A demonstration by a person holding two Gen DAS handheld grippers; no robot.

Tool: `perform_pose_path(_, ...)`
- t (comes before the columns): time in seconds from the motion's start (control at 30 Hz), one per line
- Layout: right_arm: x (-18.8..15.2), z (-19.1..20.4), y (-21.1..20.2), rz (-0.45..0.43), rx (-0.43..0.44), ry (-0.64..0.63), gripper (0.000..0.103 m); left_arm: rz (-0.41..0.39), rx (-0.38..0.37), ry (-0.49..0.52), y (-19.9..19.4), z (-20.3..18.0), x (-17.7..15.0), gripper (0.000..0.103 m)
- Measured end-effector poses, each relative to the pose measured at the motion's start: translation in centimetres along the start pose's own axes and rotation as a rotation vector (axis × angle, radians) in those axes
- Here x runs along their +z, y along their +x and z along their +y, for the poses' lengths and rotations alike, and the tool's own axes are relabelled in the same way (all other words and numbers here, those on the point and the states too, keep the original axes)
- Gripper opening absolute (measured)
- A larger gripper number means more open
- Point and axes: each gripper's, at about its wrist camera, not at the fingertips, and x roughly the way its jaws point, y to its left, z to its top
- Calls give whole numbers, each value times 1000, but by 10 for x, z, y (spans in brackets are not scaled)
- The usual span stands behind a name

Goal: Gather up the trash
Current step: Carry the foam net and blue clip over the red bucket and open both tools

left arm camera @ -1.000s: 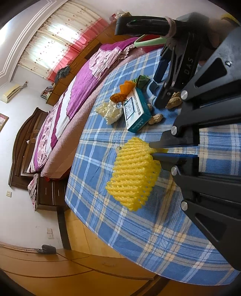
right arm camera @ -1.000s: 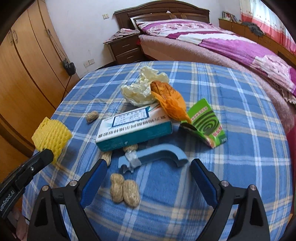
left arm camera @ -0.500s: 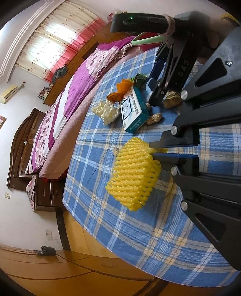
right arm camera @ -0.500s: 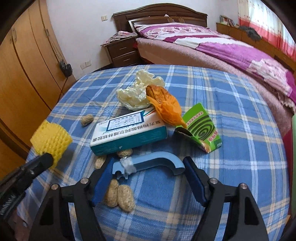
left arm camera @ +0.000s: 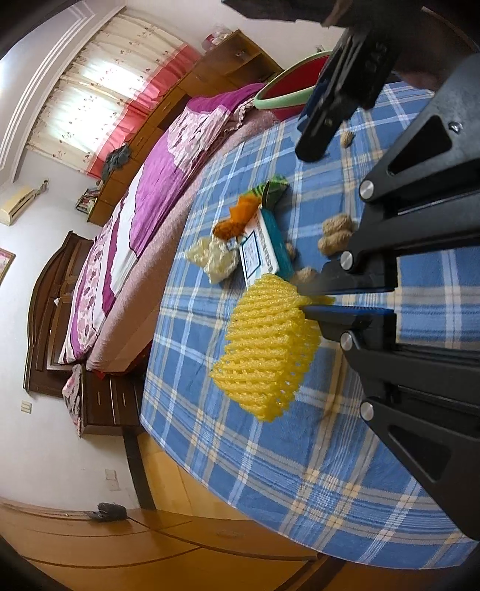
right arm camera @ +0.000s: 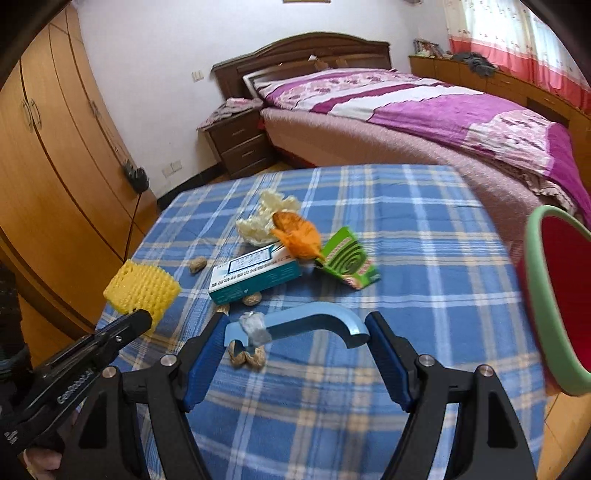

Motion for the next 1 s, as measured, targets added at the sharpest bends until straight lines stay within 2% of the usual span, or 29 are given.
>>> perform_pose_path(0.53, -4, -55, -78, -121, -90, 107, 77, 5, -79, 122, -13, -64, 7, 3)
perform_pose_path(1.0, -12, -132, -121, -176, -208, 217, 77, 52, -201, 282, 1, -159, 11, 3)
